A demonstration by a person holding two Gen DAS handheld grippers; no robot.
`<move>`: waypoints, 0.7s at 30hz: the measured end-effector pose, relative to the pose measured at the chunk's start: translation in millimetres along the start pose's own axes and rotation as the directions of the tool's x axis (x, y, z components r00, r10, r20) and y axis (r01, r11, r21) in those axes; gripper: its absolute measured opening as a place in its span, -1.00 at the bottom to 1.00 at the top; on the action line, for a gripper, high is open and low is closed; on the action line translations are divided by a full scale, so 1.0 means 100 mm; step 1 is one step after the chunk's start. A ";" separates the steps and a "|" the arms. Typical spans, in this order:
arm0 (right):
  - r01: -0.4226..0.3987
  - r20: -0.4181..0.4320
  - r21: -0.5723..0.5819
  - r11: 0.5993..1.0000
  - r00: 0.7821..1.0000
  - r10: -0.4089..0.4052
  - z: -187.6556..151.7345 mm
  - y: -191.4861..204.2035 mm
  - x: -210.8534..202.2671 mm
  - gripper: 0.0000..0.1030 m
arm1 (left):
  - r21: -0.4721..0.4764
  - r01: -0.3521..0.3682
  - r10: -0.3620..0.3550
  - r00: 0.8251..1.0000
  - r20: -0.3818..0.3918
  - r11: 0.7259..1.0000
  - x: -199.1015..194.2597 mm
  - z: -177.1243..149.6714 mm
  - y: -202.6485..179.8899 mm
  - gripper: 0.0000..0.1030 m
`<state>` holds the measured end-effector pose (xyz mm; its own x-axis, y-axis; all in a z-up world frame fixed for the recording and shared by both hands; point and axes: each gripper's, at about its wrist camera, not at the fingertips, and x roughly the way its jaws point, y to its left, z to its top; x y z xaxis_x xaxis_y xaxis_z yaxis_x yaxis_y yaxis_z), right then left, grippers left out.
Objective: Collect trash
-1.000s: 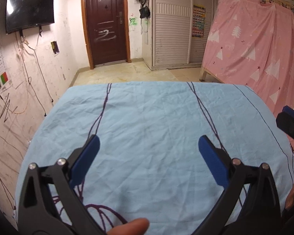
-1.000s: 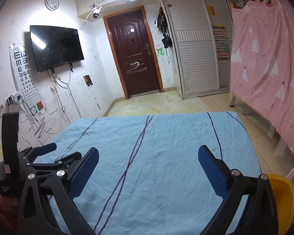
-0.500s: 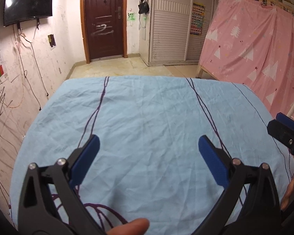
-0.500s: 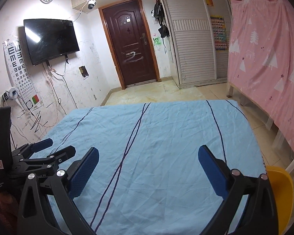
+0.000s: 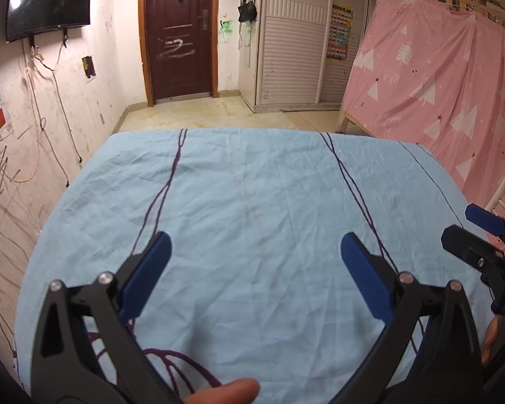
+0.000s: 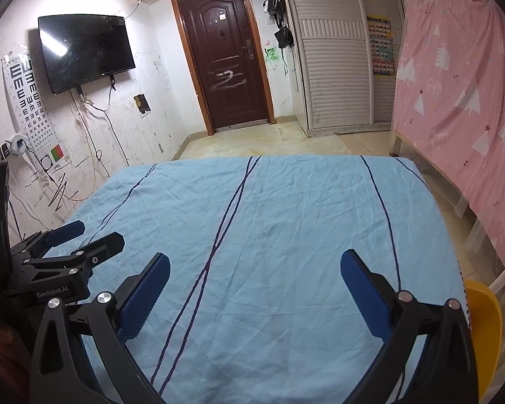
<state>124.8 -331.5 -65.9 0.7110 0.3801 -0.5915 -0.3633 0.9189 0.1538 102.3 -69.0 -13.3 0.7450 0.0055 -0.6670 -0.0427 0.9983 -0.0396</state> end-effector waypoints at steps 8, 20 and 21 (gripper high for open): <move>0.001 -0.003 -0.002 1.000 1.000 -0.001 0.01 0.01 0.00 0.83 | 0.000 0.000 0.000 1.000 0.000 1.000 0.00 0.00 0.00 0.88; 0.001 -0.005 -0.003 1.000 1.000 -0.001 0.01 0.00 0.01 0.83 | -0.001 0.002 -0.002 1.000 0.000 1.000 0.00 0.00 0.00 0.88; 0.000 -0.004 -0.002 1.000 1.000 0.000 0.01 0.00 0.01 0.83 | -0.002 0.005 -0.005 1.000 0.001 1.000 0.00 0.00 0.00 0.88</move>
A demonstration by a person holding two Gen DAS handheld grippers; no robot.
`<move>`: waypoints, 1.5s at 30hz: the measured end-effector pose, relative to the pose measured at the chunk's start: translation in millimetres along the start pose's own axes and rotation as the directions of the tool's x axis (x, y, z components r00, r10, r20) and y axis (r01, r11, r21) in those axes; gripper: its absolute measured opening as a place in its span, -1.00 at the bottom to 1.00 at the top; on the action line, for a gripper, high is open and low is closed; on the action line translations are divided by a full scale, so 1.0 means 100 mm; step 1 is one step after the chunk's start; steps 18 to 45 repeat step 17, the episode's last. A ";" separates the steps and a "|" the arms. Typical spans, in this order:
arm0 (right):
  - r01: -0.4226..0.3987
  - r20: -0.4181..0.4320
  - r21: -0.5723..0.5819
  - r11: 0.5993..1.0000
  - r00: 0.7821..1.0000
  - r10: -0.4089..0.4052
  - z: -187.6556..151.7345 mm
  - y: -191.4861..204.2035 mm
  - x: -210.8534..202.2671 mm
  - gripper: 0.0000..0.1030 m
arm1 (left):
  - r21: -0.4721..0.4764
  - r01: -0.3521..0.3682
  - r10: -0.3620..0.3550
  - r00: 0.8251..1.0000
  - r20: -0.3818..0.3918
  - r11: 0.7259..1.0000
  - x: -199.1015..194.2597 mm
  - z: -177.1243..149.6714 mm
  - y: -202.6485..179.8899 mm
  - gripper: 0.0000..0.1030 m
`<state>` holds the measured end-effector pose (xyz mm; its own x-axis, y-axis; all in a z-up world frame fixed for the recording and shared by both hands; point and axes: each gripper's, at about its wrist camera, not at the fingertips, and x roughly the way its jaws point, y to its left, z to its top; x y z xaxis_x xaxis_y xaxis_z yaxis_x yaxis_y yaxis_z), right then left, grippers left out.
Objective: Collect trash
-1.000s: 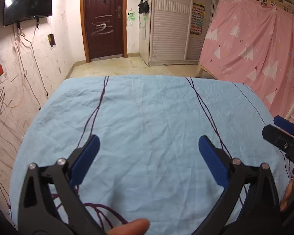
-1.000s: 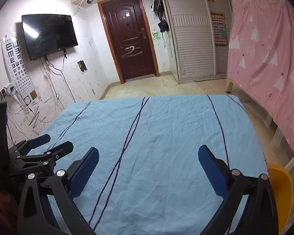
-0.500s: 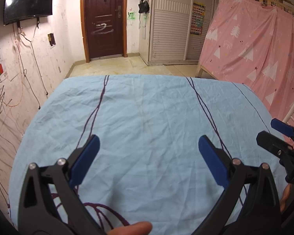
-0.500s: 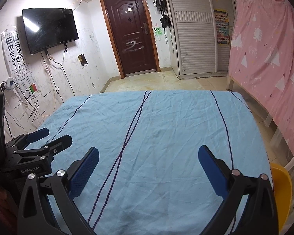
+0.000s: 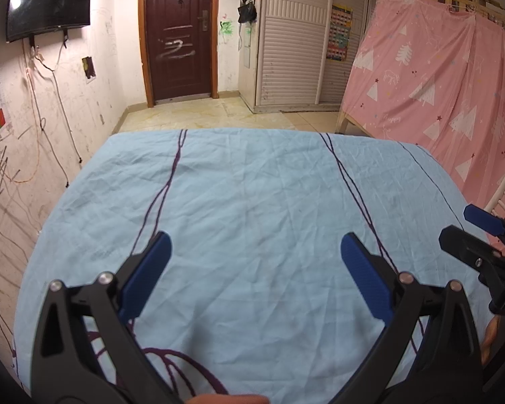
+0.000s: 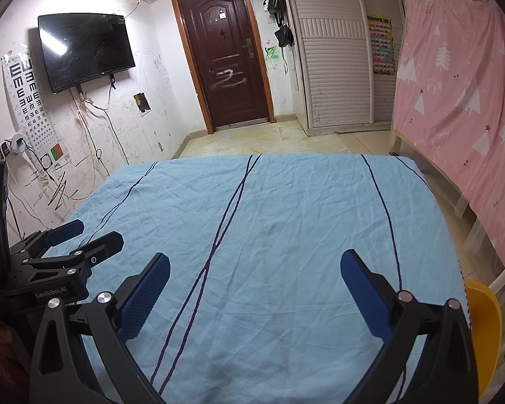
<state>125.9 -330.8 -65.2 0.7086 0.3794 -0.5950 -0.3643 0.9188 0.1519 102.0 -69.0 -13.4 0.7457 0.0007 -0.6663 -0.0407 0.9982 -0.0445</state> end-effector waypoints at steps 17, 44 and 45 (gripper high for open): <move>-0.002 -0.005 0.003 1.000 1.000 0.002 -0.01 -0.01 0.02 0.83 | 0.001 -0.001 0.001 1.000 0.002 1.000 0.00 -0.01 -0.01 0.88; -0.002 -0.005 0.003 1.000 1.000 0.002 -0.01 -0.01 0.02 0.83 | 0.001 -0.001 0.001 1.000 0.002 1.000 0.00 -0.01 -0.01 0.88; -0.002 -0.005 0.003 1.000 1.000 0.002 -0.01 -0.01 0.02 0.83 | 0.001 -0.001 0.001 1.000 0.002 1.000 0.00 -0.01 -0.01 0.88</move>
